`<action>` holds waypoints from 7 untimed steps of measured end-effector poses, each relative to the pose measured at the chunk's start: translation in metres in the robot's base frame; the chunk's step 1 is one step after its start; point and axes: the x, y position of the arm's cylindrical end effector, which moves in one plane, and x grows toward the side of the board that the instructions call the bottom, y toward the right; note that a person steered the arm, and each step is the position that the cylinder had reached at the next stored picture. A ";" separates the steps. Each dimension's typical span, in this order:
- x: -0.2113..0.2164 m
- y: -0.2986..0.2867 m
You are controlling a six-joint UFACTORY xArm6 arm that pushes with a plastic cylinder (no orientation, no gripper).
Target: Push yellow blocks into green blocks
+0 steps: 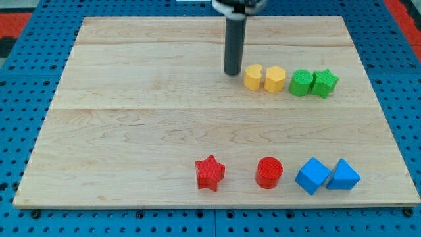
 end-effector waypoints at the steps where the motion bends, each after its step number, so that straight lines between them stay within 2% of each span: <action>1: 0.003 0.048; 3: 0.034 0.064; 5: 0.034 0.057; 7: 0.060 0.011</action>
